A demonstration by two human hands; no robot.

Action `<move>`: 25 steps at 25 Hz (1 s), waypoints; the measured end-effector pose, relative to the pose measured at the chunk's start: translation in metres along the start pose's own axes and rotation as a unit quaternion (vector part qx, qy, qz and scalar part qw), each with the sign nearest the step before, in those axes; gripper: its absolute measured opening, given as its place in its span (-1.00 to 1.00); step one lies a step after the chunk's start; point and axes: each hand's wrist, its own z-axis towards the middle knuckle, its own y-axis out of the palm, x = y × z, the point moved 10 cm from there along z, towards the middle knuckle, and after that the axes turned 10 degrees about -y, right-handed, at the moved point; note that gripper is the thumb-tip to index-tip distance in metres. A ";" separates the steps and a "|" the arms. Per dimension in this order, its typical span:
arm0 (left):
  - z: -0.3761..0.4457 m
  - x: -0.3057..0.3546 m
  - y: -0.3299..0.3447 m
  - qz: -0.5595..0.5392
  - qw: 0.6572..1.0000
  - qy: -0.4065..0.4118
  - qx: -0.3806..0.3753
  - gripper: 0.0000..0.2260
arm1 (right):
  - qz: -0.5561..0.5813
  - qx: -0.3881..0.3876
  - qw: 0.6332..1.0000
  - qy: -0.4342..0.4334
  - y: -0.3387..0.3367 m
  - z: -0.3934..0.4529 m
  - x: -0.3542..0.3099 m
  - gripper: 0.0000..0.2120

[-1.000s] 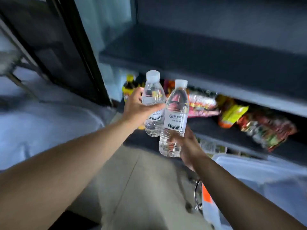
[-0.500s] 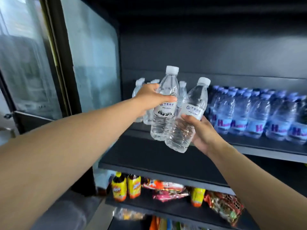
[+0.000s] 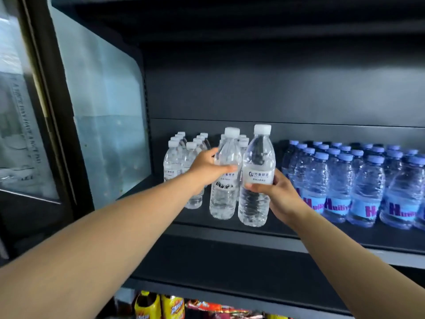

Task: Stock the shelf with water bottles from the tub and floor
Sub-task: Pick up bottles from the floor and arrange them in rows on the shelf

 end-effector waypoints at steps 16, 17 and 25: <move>0.119 -0.098 0.027 -0.042 0.998 -0.046 -0.007 -0.24 | -0.018 -0.018 0.999 0.045 -0.024 0.089 0.147 -0.38; 0.113 -0.100 0.028 -0.049 0.998 -0.043 0.021 -0.23 | -0.038 -0.003 0.998 0.044 -0.027 0.088 0.147 -0.38; 0.113 -0.107 0.033 -0.015 0.998 -0.035 0.049 -0.46 | -0.144 0.006 0.988 0.052 -0.037 0.084 0.150 -0.40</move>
